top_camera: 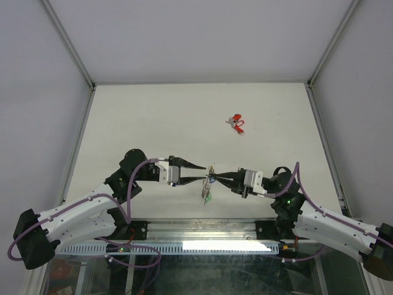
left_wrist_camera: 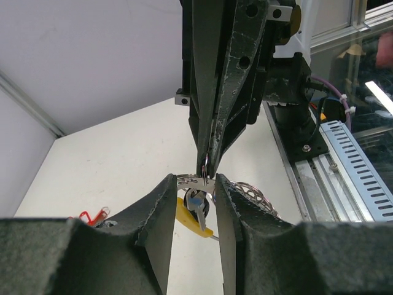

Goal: Put the keys on the keyring

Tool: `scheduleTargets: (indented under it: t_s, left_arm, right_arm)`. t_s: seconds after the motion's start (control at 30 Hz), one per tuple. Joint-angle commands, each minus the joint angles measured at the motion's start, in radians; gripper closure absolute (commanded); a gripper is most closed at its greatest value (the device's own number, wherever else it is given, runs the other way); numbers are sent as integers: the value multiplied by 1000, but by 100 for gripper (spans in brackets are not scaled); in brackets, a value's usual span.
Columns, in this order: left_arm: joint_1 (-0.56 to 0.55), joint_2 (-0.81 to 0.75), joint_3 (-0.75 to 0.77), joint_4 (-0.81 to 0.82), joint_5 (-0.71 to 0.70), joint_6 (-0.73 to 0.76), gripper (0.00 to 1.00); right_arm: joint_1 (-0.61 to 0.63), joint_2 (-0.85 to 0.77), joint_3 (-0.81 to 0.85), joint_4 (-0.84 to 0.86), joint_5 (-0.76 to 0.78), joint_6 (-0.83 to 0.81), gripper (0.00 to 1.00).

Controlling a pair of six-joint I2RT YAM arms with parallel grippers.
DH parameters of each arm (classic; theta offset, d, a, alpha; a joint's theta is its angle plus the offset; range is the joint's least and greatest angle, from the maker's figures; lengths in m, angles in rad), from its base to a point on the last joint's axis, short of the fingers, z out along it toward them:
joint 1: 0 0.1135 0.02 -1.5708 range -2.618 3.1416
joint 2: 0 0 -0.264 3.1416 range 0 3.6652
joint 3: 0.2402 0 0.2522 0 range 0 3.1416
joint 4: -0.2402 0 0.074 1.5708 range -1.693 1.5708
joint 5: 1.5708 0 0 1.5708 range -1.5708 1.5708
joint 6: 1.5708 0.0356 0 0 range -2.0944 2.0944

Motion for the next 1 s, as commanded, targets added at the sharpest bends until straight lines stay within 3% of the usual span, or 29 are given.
scheduleTargets:
  t_s: [0.0,0.97]
  left_arm:
    - [-8,-1,10,66,-3,-23,70]
    - [-9,56,91,-94,17,66,89]
  right_arm:
    - [4,-16,42,51,-10,-20,100]
    - [4,42,111,-55,-10,-64,100]
